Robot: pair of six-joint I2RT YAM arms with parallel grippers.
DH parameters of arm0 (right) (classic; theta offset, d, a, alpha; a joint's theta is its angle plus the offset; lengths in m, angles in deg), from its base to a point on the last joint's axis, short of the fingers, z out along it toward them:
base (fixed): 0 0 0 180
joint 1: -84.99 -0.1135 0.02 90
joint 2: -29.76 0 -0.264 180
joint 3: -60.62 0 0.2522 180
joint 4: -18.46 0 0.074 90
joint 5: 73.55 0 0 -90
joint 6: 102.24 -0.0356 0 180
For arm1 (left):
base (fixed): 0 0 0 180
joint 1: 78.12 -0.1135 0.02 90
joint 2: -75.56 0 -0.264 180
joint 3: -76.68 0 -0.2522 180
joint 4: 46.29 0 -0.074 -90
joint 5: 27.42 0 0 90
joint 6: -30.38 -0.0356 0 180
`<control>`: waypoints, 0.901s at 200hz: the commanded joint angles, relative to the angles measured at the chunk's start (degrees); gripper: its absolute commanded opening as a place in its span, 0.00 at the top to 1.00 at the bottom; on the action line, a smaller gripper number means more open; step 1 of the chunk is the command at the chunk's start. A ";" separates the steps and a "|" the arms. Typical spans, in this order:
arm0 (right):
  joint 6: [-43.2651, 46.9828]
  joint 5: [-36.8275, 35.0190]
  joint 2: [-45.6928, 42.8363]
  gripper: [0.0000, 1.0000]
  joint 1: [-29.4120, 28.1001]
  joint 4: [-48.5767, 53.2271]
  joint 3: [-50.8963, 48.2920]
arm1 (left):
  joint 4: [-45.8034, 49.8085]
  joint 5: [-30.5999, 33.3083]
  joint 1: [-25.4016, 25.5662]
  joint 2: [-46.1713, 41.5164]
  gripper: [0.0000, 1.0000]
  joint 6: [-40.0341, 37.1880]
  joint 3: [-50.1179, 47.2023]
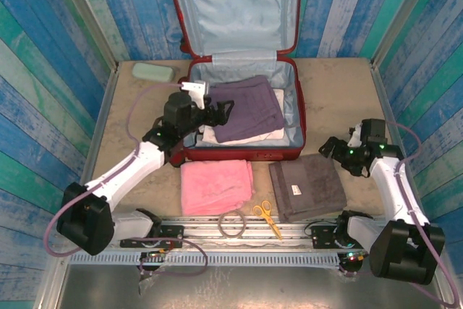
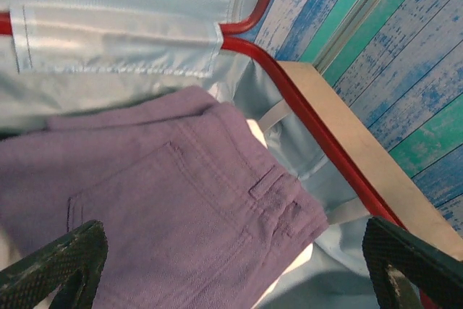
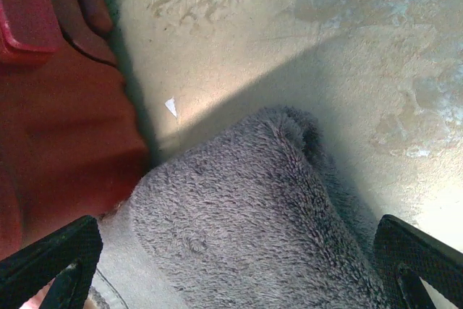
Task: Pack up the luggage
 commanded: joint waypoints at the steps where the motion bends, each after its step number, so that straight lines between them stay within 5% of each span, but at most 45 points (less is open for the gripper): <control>1: -4.06 -1.39 1.56 0.01 -0.27 -0.69 -2.28 | -4.01 0.02 0.02 -4.76 0.06 2.53 -1.62; 47: -7.83 -8.75 2.98 0.01 -2.99 -0.72 -5.20 | -3.63 0.20 -0.03 -5.35 0.05 2.42 -1.43; 108: -12.36 -17.13 13.90 0.08 -15.12 -6.08 -6.36 | -2.67 0.78 -0.05 -3.44 0.06 2.08 -0.40; 145: -12.43 -21.42 20.60 0.20 -15.65 -9.22 -6.21 | -1.97 1.35 0.00 -2.64 0.06 1.71 -0.03; 180: -10.23 -22.13 22.45 0.47 -15.74 -9.12 -3.12 | -1.67 1.40 -0.02 -1.25 0.06 1.49 0.42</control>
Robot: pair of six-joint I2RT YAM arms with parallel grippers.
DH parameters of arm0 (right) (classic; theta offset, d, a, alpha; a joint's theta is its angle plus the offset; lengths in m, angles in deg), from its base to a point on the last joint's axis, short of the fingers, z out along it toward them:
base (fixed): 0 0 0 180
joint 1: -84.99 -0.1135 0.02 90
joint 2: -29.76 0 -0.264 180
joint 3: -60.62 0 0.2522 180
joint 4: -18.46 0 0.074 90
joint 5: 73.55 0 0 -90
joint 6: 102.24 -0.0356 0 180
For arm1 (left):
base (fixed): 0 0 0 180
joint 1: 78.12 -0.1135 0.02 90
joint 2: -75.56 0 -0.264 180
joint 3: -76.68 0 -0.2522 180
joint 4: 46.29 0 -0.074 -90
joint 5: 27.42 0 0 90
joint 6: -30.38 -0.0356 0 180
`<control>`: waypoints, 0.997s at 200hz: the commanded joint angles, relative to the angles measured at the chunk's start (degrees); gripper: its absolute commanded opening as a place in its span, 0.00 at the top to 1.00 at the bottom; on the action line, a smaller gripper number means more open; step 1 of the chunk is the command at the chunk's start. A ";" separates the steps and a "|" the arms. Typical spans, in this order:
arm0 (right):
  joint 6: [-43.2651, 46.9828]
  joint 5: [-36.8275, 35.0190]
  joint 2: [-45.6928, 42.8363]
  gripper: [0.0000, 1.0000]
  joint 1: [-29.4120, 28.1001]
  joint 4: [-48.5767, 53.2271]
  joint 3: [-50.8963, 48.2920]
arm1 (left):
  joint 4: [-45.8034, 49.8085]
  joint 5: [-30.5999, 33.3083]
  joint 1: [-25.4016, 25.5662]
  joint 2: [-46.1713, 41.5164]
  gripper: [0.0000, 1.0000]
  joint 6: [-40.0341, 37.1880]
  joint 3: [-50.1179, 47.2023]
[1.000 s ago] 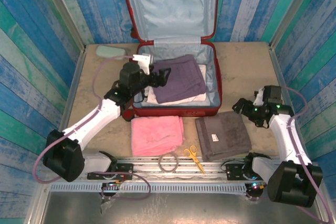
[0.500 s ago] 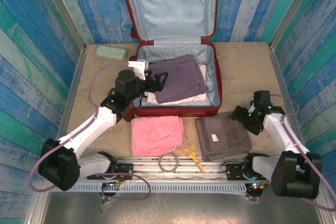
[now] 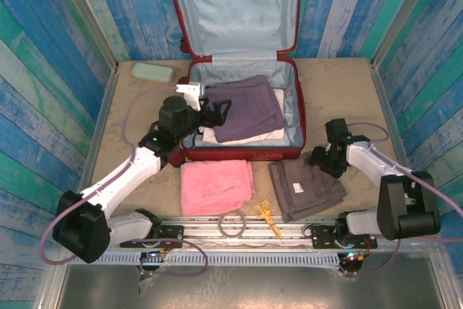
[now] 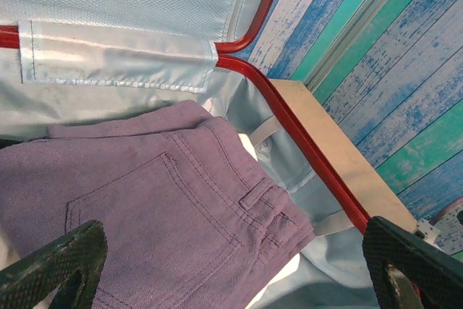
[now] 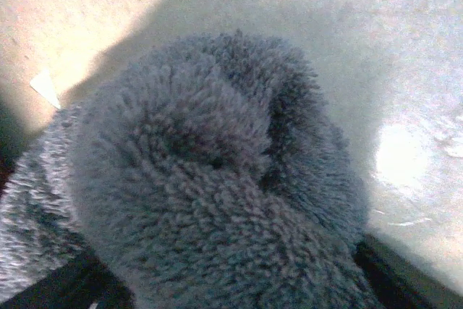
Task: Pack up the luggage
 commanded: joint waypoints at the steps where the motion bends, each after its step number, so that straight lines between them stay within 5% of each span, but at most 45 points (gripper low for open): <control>1: 0.38 -7.77 3.93 0.48 0.17 -1.04 -1.57 | 0.37 0.76 0.00 1.58 0.06 -0.45 1.95; 23: 1.03 -11.06 2.56 0.82 0.21 2.28 0.75 | 1.06 1.12 -0.08 1.99 0.05 -0.90 2.35; 42: 2.99 -14.01 -0.64 0.99 0.26 7.42 4.72 | 1.03 1.58 -0.01 1.81 0.06 -1.55 2.37; 99: 15.20 -21.09 -12.38 1.00 0.16 16.99 22.33 | -1.82 3.31 -0.06 3.17 0.06 -2.43 2.35; 199: 49.92 -3.00 -17.50 1.00 -6.33 4.56 30.78 | 3.34 8.09 -0.03 3.84 0.05 -5.15 9.12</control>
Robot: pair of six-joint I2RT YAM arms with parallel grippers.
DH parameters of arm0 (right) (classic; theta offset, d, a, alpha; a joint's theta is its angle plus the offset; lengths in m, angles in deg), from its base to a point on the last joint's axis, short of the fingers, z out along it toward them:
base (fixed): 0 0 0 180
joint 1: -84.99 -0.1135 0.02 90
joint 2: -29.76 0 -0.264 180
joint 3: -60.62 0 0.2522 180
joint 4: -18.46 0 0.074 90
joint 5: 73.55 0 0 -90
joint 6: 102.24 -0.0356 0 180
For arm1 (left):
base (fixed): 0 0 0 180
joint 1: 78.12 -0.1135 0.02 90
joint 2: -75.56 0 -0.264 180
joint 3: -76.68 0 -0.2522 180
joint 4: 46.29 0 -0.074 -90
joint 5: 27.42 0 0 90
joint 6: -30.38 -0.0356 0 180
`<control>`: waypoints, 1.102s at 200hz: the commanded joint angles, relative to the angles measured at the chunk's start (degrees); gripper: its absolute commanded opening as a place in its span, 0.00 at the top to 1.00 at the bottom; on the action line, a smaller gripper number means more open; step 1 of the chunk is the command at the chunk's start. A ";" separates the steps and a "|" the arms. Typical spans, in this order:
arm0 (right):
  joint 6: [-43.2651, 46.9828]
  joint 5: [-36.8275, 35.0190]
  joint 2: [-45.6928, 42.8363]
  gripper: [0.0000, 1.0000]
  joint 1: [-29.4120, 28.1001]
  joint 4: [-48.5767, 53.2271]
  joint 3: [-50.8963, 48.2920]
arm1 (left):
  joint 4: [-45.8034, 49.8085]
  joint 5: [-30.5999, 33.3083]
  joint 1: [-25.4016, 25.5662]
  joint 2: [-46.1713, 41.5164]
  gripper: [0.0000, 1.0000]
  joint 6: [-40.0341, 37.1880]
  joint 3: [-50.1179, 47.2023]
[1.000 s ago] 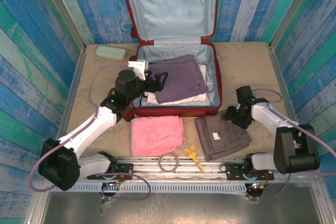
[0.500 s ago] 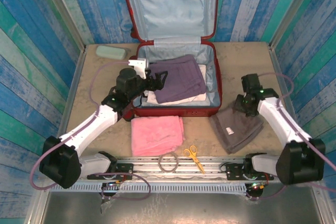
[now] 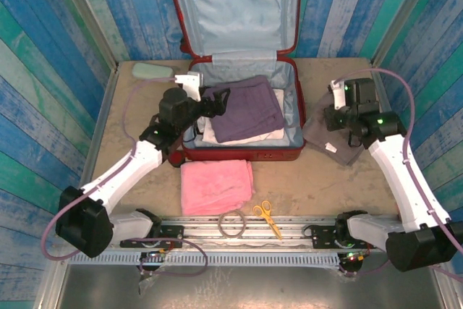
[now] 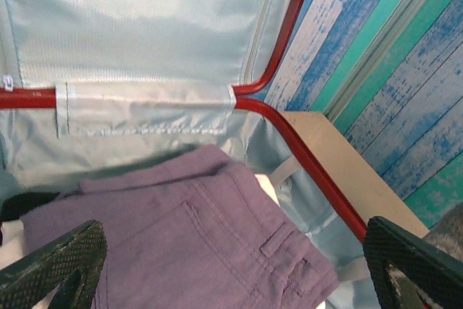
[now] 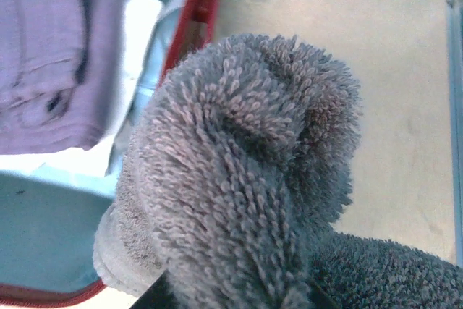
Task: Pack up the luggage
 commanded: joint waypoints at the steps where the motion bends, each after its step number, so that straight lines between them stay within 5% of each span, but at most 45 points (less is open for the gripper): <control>1: 10.80 6.54 -3.89 0.99 -1.20 -7.03 0.18 | 3.34 2.74 -0.04 1.39 0.04 -1.54 3.04; 41: 21.71 18.90 -10.18 0.99 -2.08 -20.75 -6.38 | 4.66 2.81 -0.06 1.32 0.03 -1.41 3.54; 93: 30.55 30.54 -4.17 1.00 -2.49 -16.15 0.61 | 6.40 3.89 -0.06 -0.07 0.03 -1.90 3.45; 154: 32.58 33.80 -1.55 1.00 -5.18 -16.81 0.99 | 6.10 5.14 -0.04 -1.46 0.03 -2.35 2.52; 220: 34.64 35.49 10.65 0.99 -8.74 -15.82 7.08 | 3.60 4.07 -0.03 -2.21 0.02 -3.70 0.30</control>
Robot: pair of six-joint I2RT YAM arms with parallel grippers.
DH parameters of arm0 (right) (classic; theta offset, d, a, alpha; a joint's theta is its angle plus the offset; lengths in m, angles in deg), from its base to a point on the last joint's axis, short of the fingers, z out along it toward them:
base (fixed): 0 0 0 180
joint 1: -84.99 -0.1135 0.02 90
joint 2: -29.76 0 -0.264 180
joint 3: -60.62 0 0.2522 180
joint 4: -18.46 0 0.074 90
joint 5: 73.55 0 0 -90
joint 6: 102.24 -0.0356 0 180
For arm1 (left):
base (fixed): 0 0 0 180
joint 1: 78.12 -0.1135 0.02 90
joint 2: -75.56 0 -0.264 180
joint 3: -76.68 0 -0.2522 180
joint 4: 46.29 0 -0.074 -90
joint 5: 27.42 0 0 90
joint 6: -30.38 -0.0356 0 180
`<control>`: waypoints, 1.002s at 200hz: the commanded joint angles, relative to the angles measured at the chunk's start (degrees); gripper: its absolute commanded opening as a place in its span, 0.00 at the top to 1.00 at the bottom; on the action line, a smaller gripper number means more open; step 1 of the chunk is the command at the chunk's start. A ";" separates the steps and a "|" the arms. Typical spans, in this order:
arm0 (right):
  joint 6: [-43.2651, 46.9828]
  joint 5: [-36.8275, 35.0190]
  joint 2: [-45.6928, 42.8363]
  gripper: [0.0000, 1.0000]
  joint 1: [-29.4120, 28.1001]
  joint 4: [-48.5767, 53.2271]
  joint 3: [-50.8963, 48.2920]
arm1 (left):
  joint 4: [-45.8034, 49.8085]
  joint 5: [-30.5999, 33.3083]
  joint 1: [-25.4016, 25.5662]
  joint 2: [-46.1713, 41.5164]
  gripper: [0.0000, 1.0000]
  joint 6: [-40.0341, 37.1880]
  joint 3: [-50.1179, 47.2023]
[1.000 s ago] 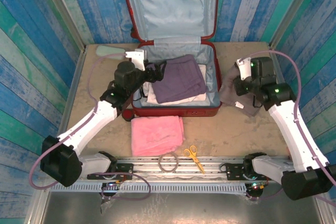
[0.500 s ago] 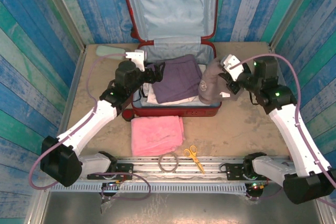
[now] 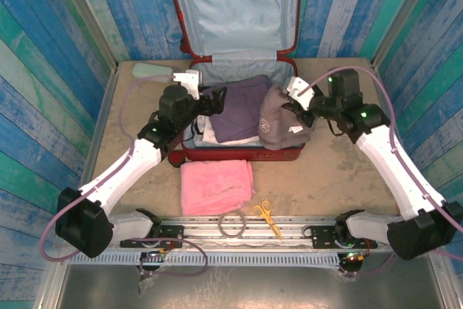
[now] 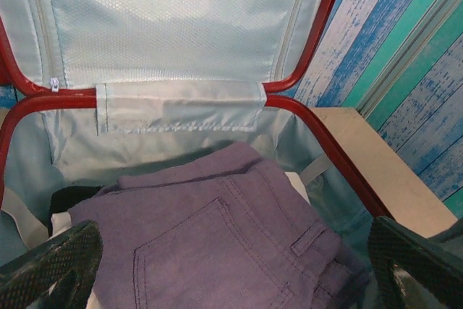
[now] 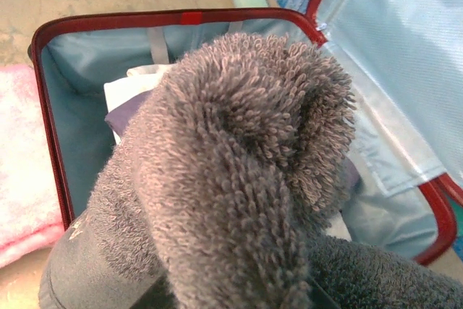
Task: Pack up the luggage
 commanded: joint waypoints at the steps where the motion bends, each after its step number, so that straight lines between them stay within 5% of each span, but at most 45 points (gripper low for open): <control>1: 1.76 2.14 3.82 0.99 -0.97 -1.21 3.71 | -1.48 0.05 -0.01 -2.10 0.02 -1.46 -1.21; 53: 3.73 1.85 15.95 0.97 -2.14 0.34 9.17 | -0.69 1.66 -0.03 -2.63 0.03 -2.12 -2.79; 94: 2.23 1.68 25.62 0.86 -2.64 -2.40 14.02 | -0.31 2.70 -0.06 -1.97 0.03 -2.42 -3.42; 121: -1.63 -1.75 33.56 0.59 -3.03 -3.76 21.00 | 0.32 3.80 -0.03 -1.33 0.03 -3.14 -3.02; 135: -4.97 -6.56 37.84 0.37 -3.25 -3.52 26.26 | 0.78 4.21 -0.03 -0.90 0.04 -3.59 -2.60; 170: -9.94 -14.39 43.94 0.21 -3.65 2.00 38.39 | 2.46 4.60 -0.04 0.34 0.04 -3.68 -0.90; 200: -13.99 -18.94 41.03 0.20 -3.65 0.55 37.80 | 2.62 2.83 -0.06 1.48 0.03 -2.13 1.03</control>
